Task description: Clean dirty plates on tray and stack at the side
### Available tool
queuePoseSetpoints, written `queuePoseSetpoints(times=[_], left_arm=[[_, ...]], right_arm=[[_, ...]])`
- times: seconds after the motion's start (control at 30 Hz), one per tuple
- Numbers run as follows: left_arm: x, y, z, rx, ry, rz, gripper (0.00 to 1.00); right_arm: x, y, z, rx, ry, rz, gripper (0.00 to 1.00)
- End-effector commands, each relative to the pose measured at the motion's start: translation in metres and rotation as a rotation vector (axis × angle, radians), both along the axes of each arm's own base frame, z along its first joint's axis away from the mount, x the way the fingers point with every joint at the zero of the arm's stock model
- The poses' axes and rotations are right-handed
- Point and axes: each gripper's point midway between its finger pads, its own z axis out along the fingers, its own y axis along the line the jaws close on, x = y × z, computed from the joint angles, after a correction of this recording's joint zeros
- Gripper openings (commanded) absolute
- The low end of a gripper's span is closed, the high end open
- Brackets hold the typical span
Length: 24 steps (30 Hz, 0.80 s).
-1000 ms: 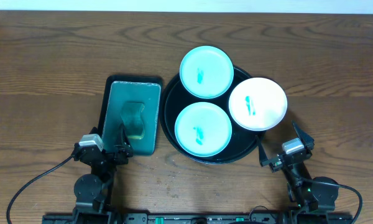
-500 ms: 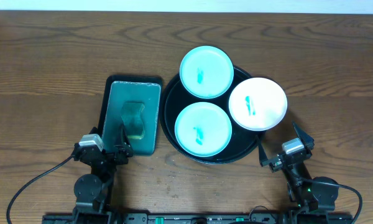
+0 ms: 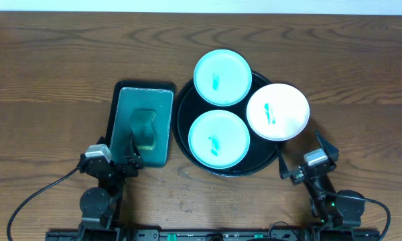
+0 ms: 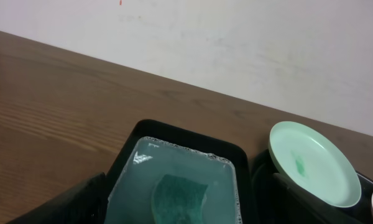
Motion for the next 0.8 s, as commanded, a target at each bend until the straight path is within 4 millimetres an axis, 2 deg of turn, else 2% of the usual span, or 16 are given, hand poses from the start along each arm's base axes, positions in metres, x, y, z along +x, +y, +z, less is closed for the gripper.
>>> queuePoseSetpoints(times=[0.0,0.33,0.47,0.57,0.67,0.77], left_arm=[[-0.001,0.004,-0.015,0.02,0.053,0.018,0.82],[-0.001,0.004,-0.015,0.02,0.053,0.018,0.82],[0.0,0.002,0.0,0.012,-0.011,0.011,0.81],[0.0,0.0,0.0,0.01,-0.012,-0.001,0.82],[0.0,-0.014,0.009,0.001,-0.047,-0.086,0.82],[-0.006,-0.046,0.031,-0.01,-0.134,-0.271,0.82]], right_arm=[[0.0,-0.001,-0.001,-0.008,-0.002,-0.005,0.99],[0.0,-0.001,-0.001,-0.008,-0.002,-0.005,0.99],[0.0,-0.001,0.0,-0.008,-0.003,-0.005,0.99],[0.0,-0.001,0.002,-0.008,-0.015,-0.004,0.99],[-0.004,0.01,0.007,0.049,-0.012,0.063,0.99],[-0.009,0.02,0.015,0.16,0.002,0.128,0.99]])
